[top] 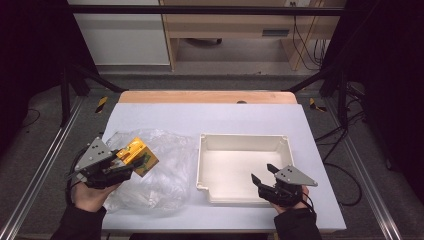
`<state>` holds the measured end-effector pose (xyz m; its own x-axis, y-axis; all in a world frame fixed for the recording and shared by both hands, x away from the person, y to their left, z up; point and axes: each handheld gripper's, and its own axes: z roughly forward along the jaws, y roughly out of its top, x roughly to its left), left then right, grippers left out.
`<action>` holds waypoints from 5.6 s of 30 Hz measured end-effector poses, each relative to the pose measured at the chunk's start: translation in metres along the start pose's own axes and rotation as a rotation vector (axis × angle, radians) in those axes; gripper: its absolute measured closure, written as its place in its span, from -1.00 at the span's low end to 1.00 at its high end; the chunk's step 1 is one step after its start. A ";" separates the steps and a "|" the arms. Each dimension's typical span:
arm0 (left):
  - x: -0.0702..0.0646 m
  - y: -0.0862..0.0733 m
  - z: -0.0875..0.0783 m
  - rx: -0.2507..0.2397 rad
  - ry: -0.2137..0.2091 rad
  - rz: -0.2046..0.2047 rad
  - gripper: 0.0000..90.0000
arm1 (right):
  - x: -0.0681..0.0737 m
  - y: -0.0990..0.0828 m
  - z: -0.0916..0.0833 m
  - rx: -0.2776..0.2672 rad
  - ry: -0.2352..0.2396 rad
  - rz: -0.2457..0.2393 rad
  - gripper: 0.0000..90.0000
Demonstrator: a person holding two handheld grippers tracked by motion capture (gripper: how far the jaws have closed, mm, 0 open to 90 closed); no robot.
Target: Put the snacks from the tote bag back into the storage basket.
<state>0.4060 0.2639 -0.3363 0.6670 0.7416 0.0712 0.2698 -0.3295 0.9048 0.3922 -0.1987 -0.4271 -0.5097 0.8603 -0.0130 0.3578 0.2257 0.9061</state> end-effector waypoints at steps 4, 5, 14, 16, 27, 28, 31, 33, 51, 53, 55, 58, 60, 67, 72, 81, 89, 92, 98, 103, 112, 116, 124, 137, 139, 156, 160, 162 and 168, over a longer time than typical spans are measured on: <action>-0.009 0.006 0.004 0.007 -0.020 0.029 0.12 | 0.001 0.000 0.000 -0.004 0.000 -0.001 -0.20; -0.011 0.009 0.006 0.006 -0.035 0.034 0.12 | 0.001 0.000 0.000 -0.004 -0.002 -0.004 -0.20; -0.025 0.029 0.021 -0.009 -0.102 0.068 0.12 | 0.000 0.002 -0.003 -0.017 0.004 -0.011 -0.32; -0.028 0.033 0.024 -0.012 -0.113 0.073 0.12 | 0.000 0.002 -0.004 -0.016 0.006 -0.009 -0.36; -0.046 0.053 0.049 -0.016 -0.171 0.095 0.12 | -0.005 -0.001 -0.010 -0.004 0.021 -0.007 -0.59; -0.048 0.054 0.052 -0.014 -0.178 0.099 0.12 | -0.006 -0.002 -0.011 -0.003 0.021 -0.004 -0.60; -0.052 0.058 0.060 -0.012 -0.199 0.105 0.12 | -0.006 -0.004 -0.013 0.000 0.019 0.000 -0.62; -0.055 0.060 0.066 -0.012 -0.217 0.114 0.12 | -0.007 -0.004 -0.014 0.002 0.021 -0.005 -0.63; -0.074 0.065 0.113 0.026 -0.325 0.166 0.12 | -0.007 -0.006 -0.011 0.008 0.019 -0.013 -0.64; -0.075 0.064 0.118 0.033 -0.333 0.172 0.12 | -0.007 -0.006 -0.011 0.010 0.018 -0.012 -0.64; -0.077 0.063 0.123 0.042 -0.344 0.181 0.12 | -0.007 -0.006 -0.010 0.009 0.017 -0.016 -0.64; -0.079 0.061 0.129 0.053 -0.361 0.192 0.12 | -0.007 -0.007 -0.010 0.009 0.014 -0.016 -0.65; -0.081 0.060 0.133 0.055 -0.368 0.204 0.12 | -0.008 -0.007 -0.010 0.008 0.012 -0.017 -0.65; -0.085 0.054 0.146 0.082 -0.405 0.213 0.12 | -0.007 -0.008 -0.009 0.013 0.011 -0.020 -0.65; -0.087 0.046 0.156 0.112 -0.436 0.223 0.12 | -0.007 -0.008 -0.008 0.015 0.012 -0.022 -0.65; -0.087 0.033 0.167 0.142 -0.497 0.243 0.12 | -0.007 -0.009 -0.007 0.016 0.014 -0.027 -0.64; -0.088 0.025 0.173 0.159 -0.535 0.255 0.12 | -0.007 -0.009 -0.006 0.018 0.016 -0.029 -0.64; -0.087 0.022 0.175 0.168 -0.545 0.262 0.12 | -0.006 -0.009 -0.006 0.020 0.017 -0.030 -0.64; -0.090 0.016 0.181 0.186 -0.562 0.271 0.11 | -0.006 -0.009 -0.006 0.019 0.018 -0.030 -0.64; -0.091 0.010 0.184 0.194 -0.582 0.276 0.11 | -0.007 -0.010 -0.005 0.020 0.017 -0.033 -0.63; -0.091 0.006 0.188 0.185 -0.597 0.278 0.11 | -0.006 -0.010 -0.005 0.024 0.018 -0.031 -0.63; -0.093 0.004 0.191 0.190 -0.599 0.286 0.11 | -0.006 -0.010 -0.005 0.025 0.018 -0.031 -0.63; -0.096 0.001 0.196 0.185 -0.612 0.304 0.11 | -0.007 -0.010 -0.004 0.023 0.019 -0.032 -0.63; -0.099 -0.002 0.198 0.179 -0.617 0.329 0.10 | -0.006 -0.010 -0.004 0.025 0.018 -0.032 -0.63; -0.098 -0.002 0.198 0.188 -0.616 0.326 0.09 | -0.006 -0.010 -0.004 0.025 0.018 -0.032 -0.63; -0.082 0.020 0.149 0.095 -0.426 0.146 -0.64 | -0.007 -0.010 -0.004 0.028 0.008 -0.023 -0.65; -0.074 0.019 0.131 0.081 -0.358 0.092 -0.69 | -0.007 -0.010 -0.005 0.029 0.005 -0.020 -0.67; -0.068 0.017 0.120 0.069 -0.313 0.058 -0.70 | -0.007 -0.010 -0.005 0.028 0.002 -0.019 -0.67; -0.049 0.006 0.089 0.038 -0.196 -0.007 -0.73 | -0.007 -0.010 -0.005 0.027 -0.013 -0.014 -0.71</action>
<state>0.4369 0.1738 -0.3713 0.7862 0.6176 -0.0216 0.2985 -0.3489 0.8884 0.3882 -0.2098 -0.4339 -0.5045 0.8628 -0.0315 0.3716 0.2500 0.8941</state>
